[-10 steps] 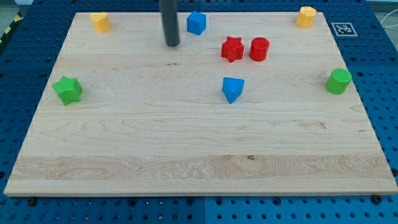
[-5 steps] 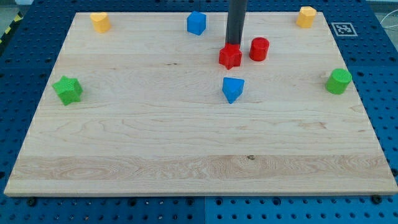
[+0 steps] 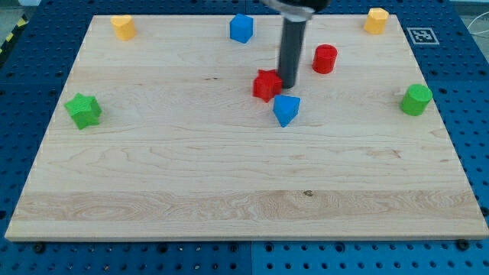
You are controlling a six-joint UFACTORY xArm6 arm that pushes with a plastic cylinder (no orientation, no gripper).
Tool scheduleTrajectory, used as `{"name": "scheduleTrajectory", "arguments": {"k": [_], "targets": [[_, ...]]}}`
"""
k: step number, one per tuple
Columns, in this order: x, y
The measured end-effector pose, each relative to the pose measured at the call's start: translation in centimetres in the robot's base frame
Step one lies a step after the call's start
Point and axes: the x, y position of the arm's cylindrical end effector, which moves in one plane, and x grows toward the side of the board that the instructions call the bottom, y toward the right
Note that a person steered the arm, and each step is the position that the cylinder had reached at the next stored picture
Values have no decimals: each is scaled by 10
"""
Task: Push the red star to the bottom left
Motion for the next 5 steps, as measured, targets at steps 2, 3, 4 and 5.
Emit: {"name": "scheduleTrajectory", "arguments": {"k": [2,3,4,5], "targets": [[-12,-48],[-13,-72],[14,-76],[57,-76]]}}
